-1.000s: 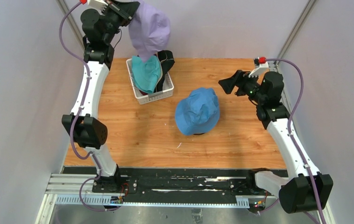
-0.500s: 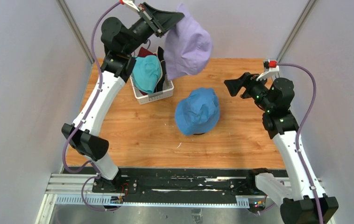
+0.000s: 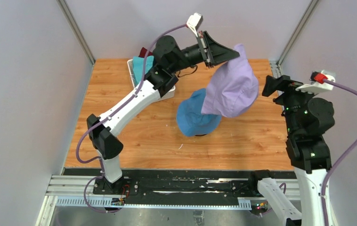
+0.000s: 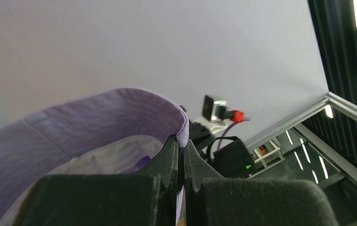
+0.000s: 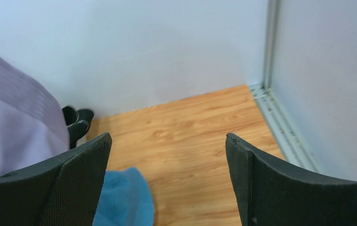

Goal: Stack the hats
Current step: Stack the hat on the hat.

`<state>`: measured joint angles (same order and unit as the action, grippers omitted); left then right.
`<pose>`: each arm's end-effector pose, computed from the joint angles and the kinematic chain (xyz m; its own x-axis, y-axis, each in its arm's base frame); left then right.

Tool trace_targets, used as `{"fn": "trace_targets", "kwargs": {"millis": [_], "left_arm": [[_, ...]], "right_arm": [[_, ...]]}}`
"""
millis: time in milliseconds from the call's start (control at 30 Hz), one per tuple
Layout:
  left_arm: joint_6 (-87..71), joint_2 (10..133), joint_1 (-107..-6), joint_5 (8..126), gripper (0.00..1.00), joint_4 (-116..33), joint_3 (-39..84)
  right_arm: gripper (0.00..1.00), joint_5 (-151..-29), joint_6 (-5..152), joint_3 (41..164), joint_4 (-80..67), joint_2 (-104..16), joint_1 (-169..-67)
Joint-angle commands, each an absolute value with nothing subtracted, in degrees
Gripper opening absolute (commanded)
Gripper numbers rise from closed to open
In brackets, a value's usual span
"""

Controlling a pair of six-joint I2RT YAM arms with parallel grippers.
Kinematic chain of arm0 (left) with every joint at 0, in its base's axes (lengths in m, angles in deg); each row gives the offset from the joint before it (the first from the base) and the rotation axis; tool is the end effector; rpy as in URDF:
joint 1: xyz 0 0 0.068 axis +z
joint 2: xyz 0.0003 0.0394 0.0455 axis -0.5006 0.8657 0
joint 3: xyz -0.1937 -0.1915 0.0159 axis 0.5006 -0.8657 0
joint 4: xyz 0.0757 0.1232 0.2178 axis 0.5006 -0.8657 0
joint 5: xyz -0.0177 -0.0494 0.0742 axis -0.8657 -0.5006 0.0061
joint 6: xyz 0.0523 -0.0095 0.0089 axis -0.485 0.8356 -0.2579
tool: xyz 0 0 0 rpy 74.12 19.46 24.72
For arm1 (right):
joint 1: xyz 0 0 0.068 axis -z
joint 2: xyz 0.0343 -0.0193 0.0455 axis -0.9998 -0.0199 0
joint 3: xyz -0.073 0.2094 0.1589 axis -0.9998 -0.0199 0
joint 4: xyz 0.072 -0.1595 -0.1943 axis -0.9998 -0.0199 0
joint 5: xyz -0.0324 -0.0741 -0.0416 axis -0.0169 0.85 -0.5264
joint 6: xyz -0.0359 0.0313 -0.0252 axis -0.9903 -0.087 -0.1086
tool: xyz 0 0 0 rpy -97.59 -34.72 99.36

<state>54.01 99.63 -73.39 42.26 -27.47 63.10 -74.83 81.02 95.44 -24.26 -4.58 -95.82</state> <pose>0.2814 -0.2922 0.5150 -0.8074 -0.3480 -0.4764 0.5620 -0.2084 -0.8004 0.1222 0.0101 0.4685 0.1434 0.2604 -0.9548 -0.0218 0.9653 0.2601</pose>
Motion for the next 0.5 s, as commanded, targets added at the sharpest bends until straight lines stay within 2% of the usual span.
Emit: {"fn": "trace_targets", "kwargs": {"millis": [0, 467], "left_arm": [[55.07, 100.71, -76.27, 42.05, 0.00, -25.17, 61.37], [59.91, 105.12, -79.00, 41.21, 0.00, -18.88, 54.03]], "right_arm": [[0.90, -62.38, 76.17, 99.10, -30.72, -3.82, -96.03], [0.92, -61.51, 74.88, 99.51, -30.90, -1.58, -96.06]]}}
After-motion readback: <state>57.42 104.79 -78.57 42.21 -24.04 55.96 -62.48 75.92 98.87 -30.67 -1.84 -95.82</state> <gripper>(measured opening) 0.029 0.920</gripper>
